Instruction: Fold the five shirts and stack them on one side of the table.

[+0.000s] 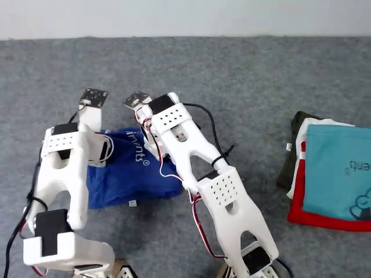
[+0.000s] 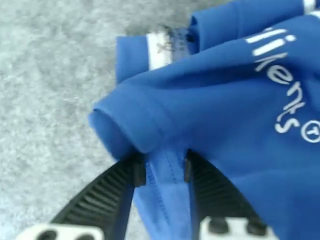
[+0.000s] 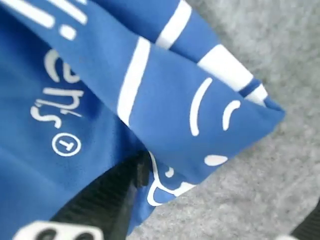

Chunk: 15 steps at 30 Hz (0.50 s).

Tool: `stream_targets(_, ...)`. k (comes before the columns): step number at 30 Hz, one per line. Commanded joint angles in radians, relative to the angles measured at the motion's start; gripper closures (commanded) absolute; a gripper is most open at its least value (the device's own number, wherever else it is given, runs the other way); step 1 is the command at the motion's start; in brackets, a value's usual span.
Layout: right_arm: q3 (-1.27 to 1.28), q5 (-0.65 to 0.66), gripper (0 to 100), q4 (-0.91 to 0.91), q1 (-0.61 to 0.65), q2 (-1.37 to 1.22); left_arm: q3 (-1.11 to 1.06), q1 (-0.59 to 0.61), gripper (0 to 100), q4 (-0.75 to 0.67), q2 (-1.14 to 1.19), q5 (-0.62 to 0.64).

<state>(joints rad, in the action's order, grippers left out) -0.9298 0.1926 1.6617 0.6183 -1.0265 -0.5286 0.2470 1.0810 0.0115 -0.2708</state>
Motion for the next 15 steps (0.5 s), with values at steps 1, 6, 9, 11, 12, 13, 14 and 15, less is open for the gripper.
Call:
stream_targets(1,-0.003,-0.012,50.8,-0.033,0.013,-0.008,0.004,0.015,86,-0.009,-0.037,0.000)
stream_targets(6,-0.003,0.015,50.9,-0.033,0.061,-0.035,0.004,0.009,86,-0.009,-0.038,0.000)
stream_targets(9,-0.003,0.044,51.0,-0.033,0.088,-0.064,0.004,0.009,86,-0.009,-0.038,0.000)
stream_targets(11,-0.003,0.061,52.3,-0.031,0.091,-0.071,0.002,0.009,86,-0.009,-0.038,0.000)
stream_targets(12,-0.003,0.069,54.8,-0.031,0.091,-0.071,0.002,0.009,86,-0.008,-0.038,0.000)
stream_targets(13,-0.003,0.075,58.5,-0.031,0.091,-0.070,0.002,0.009,86,-0.008,-0.038,0.000)
stream_targets(14,-0.003,0.077,63.0,-0.031,0.091,-0.070,0.002,0.009,86,-0.008,-0.038,0.000)
stream_targets(15,-0.003,0.075,68.0,-0.031,0.091,-0.070,0.002,0.009,86,-0.008,-0.038,0.000)
